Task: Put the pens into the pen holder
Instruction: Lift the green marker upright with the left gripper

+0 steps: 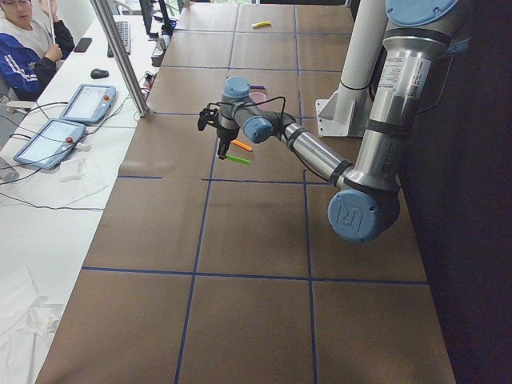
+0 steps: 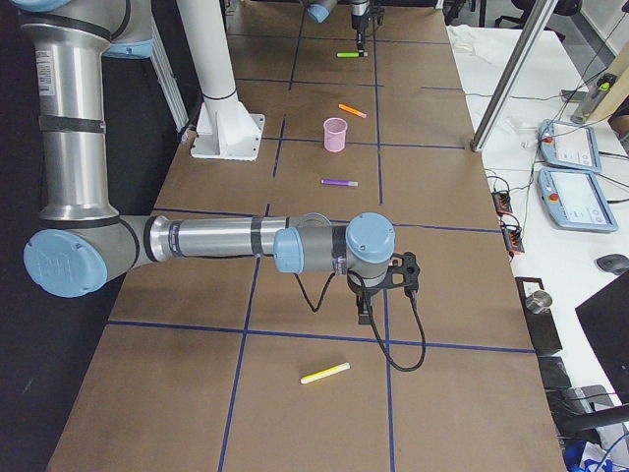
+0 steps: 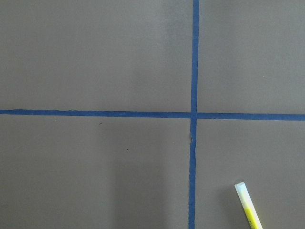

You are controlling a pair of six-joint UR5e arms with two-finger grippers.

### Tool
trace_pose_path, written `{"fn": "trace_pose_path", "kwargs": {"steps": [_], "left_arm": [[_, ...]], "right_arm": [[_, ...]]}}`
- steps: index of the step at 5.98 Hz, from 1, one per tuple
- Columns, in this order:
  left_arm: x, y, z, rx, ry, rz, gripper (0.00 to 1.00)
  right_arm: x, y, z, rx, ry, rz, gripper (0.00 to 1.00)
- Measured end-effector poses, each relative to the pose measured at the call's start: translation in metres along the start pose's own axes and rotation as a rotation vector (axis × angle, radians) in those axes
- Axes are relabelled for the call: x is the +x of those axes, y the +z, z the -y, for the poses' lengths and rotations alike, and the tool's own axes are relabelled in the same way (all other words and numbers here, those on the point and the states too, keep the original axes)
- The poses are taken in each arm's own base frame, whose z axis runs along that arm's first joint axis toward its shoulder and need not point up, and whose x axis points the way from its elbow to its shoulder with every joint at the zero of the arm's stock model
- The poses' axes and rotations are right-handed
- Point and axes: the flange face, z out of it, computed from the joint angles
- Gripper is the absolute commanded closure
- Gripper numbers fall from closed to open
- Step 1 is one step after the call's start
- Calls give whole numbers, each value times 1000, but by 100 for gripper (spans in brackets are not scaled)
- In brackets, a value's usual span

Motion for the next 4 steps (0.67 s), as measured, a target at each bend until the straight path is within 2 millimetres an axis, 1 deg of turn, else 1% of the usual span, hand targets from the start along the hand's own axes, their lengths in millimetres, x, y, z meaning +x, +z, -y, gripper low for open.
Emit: {"fn": "trace_pose_path", "kwargs": {"steps": [1, 2, 3, 4], "left_arm": [[36, -32, 10, 103, -5, -37, 100], [70, -67, 7, 204, -41, -102, 100], [94, -101, 0, 297, -99, -194, 100], [118, -124, -11, 403, -158, -305, 100]], "right_arm": [[-1, 0, 0, 1, 1, 1, 0], [-1, -1, 0, 2, 0, 2, 0], [-2, -1, 0, 2, -1, 3, 0], [-2, -1, 0, 3, -2, 4, 0]]}}
